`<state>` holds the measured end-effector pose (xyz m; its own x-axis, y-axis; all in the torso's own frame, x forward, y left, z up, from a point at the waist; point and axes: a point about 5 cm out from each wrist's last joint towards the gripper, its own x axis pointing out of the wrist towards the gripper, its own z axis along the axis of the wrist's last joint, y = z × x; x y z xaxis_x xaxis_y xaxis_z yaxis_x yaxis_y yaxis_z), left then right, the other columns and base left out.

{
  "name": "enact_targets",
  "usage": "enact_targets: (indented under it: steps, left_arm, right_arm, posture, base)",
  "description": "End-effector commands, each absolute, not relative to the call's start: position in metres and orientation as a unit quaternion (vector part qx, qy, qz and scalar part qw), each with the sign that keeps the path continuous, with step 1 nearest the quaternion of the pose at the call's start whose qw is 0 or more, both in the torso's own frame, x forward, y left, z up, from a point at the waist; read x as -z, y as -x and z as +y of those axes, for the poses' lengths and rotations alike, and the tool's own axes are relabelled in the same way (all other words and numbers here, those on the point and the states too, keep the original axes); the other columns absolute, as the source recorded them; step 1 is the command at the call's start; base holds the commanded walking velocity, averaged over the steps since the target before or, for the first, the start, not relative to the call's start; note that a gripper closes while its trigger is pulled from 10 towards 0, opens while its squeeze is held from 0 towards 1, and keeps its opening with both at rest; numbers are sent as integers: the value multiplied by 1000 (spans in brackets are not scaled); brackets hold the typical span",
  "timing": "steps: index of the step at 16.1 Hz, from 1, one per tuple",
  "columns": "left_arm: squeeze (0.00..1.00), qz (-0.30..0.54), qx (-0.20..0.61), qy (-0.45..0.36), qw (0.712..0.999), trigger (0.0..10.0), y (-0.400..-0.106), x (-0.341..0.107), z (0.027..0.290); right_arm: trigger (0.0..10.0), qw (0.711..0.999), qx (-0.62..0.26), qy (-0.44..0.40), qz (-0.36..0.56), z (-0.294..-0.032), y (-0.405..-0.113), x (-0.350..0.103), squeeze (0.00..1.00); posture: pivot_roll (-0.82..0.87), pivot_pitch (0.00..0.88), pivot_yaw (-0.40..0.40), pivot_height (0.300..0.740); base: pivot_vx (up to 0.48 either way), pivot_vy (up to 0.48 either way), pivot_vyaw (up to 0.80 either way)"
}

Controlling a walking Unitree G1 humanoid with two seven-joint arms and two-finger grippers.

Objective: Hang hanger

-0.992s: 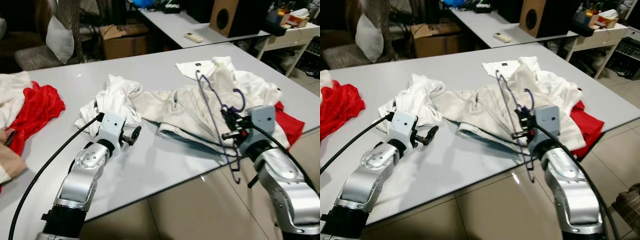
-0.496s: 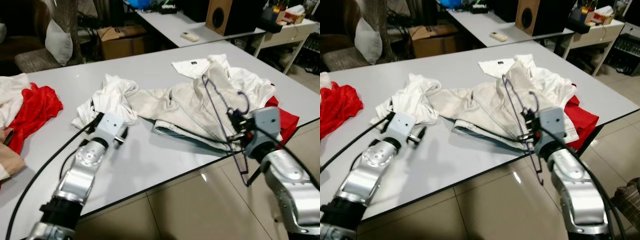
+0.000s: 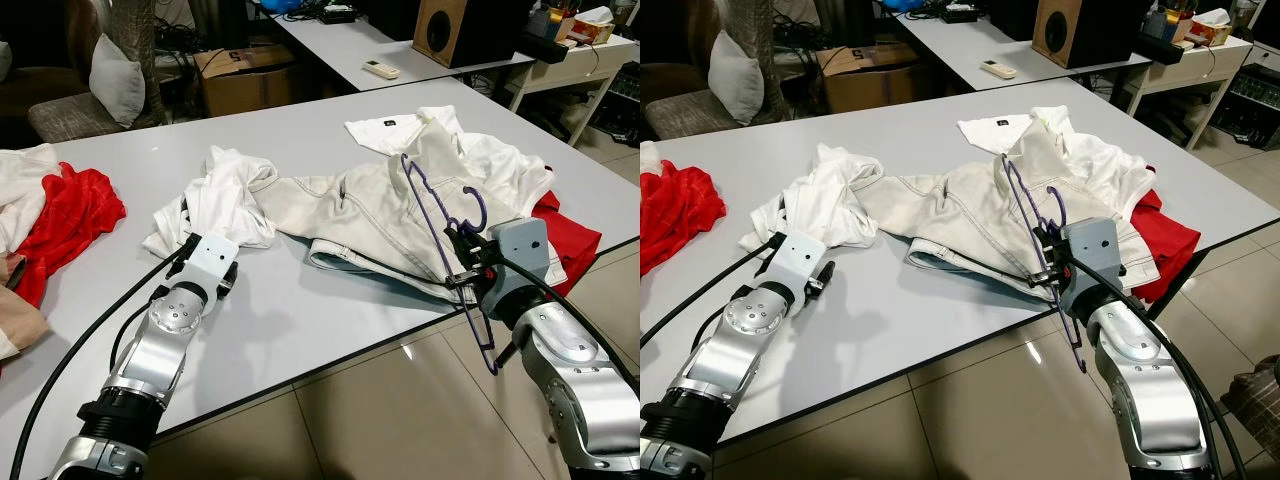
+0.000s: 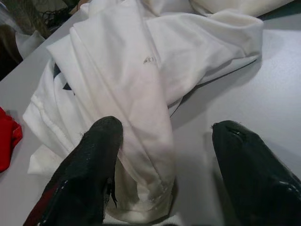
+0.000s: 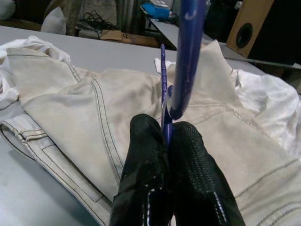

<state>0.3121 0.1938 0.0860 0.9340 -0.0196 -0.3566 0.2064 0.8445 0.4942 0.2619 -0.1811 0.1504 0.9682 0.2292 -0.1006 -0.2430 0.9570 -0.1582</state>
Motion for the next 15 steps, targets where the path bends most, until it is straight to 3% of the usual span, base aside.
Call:
enact_targets:
  steps: [1, 15]
  left_arm:
    - [0, 168, 54, -275, 945, 0, -316, -90, 195]
    - [0, 201, 9, -291, 935, 0, -318, -76, 216]
  right_arm:
    - [10000, 987, -127, 87, 38, -178, -262, -150, 0]
    - [10000, 985, -149, 84, 14, -168, -264, -155, 0]
  posture:
    - [-87, 0, 17, 740]
    - [-97, 0, 18, 740]
  base:
    - [0, 0, 0]
    - [0, 0, 0]
